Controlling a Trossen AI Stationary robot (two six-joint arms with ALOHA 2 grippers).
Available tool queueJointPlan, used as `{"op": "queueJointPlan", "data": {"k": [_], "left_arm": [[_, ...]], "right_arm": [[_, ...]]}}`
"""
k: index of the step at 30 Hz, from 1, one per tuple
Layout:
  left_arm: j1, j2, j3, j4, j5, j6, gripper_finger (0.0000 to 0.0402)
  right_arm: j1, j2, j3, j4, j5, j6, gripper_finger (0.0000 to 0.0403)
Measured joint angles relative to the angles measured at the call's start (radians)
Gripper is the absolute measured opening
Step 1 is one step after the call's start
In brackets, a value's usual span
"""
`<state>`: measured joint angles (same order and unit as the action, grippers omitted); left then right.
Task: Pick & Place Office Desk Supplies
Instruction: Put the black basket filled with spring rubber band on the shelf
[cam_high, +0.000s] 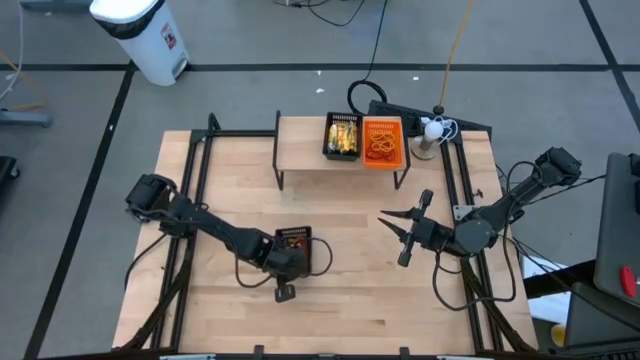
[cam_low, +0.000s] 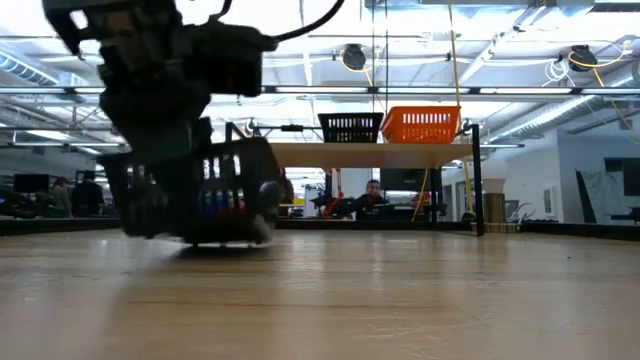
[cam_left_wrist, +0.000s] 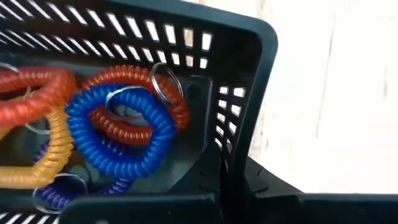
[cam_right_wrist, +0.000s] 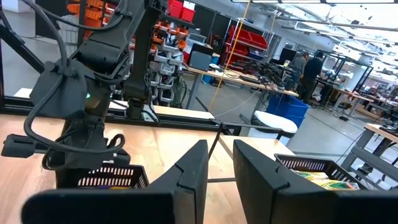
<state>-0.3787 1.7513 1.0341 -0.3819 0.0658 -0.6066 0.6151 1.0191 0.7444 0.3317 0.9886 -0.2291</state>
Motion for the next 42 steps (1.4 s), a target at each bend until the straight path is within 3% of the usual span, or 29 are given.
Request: {"op": "queueJointPlan", "data": {"k": [7,15,20,24,42], "left_arm": [[0.009,0.002,0.184,-0.225,-0.016,0.081,0.0002],[0.012,0.002,0.495,-0.600,-0.196,0.175,0.0001],[0.040,0.001,0.630,-0.807,-0.303,0.193,0.0001],[0.080,0.000,0.661,-0.861,-0.344,0.236,0.0001],[0.305,0.001,0.661,-0.864,-0.337,0.449,0.0000]], "right_arm": [[0.000,0.000,0.000,0.000,0.000,-0.012,0.0068],[0.000,0.000,0.000,0.000,0.000,-0.022,0.0068],[0.000,0.000,0.000,0.000,0.000,-0.022,0.0068],[0.000,0.000,0.000,0.000,0.000,-0.023,0.0068],[0.000,0.000,0.000,-0.008,0.000,-0.041,0.0068]]}}
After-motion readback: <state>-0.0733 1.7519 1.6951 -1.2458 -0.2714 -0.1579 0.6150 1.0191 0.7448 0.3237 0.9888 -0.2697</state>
